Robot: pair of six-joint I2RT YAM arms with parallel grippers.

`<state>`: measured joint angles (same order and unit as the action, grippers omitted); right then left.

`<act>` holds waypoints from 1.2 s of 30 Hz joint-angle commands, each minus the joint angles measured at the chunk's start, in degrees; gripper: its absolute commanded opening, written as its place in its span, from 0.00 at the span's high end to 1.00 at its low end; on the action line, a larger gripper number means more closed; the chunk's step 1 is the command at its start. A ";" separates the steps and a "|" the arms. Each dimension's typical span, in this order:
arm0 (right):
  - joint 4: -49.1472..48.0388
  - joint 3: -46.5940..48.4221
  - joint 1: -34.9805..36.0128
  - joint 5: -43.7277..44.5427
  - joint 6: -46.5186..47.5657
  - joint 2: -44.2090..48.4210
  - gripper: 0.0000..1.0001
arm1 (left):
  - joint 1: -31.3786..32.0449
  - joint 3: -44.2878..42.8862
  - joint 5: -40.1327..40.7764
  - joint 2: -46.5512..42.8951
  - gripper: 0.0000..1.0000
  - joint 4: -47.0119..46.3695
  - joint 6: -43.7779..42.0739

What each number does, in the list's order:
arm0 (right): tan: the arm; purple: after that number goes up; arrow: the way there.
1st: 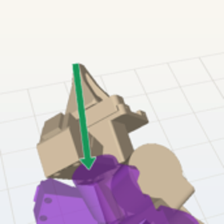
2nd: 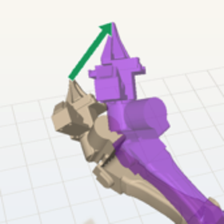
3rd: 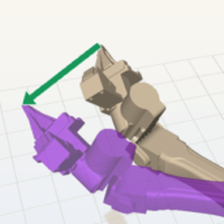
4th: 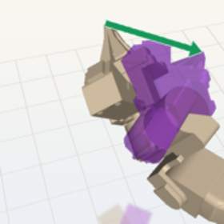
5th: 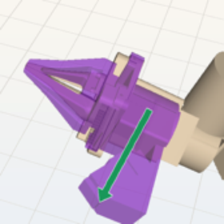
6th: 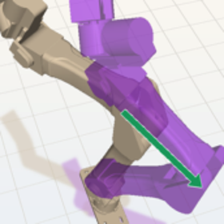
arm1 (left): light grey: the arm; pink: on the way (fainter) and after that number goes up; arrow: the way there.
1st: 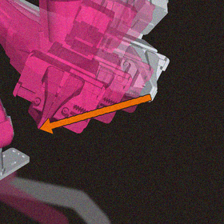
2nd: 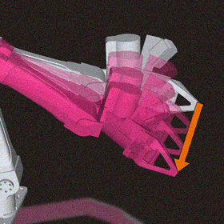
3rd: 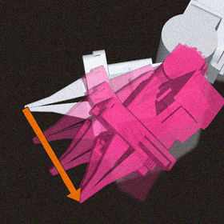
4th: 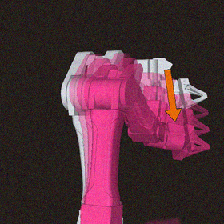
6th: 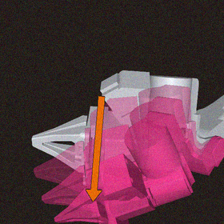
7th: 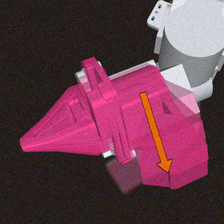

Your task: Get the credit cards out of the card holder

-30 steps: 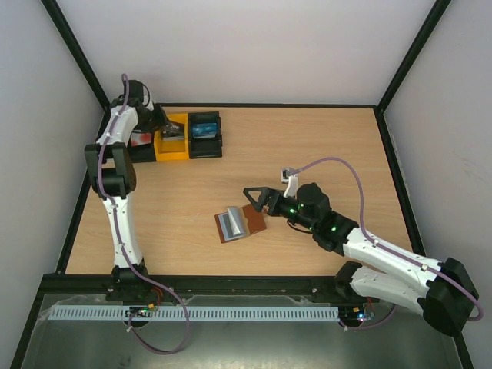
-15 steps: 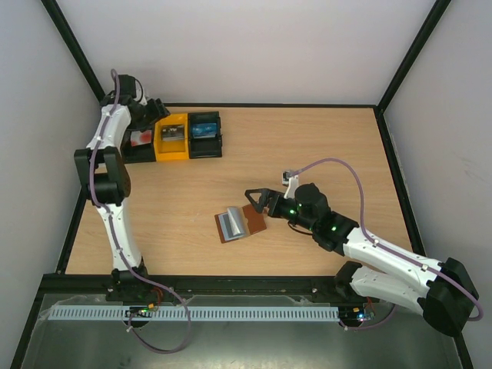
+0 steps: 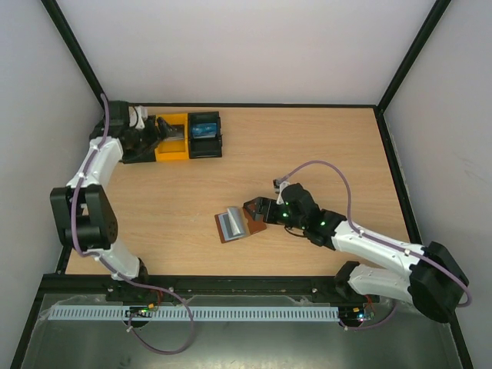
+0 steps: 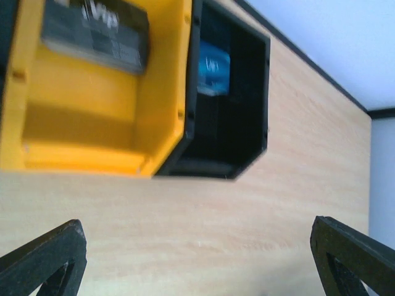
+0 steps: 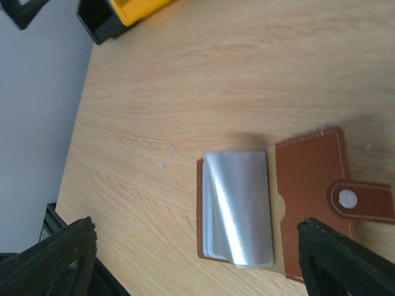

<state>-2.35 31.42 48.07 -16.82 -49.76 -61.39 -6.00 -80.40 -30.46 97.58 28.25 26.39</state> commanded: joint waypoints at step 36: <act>12.81 15.81 5.25 16.22 14.72 -33.59 0.46 | 21.72 52.78 -2.80 -27.12 0.23 -26.45 14.96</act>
<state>8.38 48.31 53.17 -4.75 -36.18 -95.09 14.81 -29.54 -32.93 70.11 5.91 39.77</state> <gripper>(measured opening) 0.622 0.783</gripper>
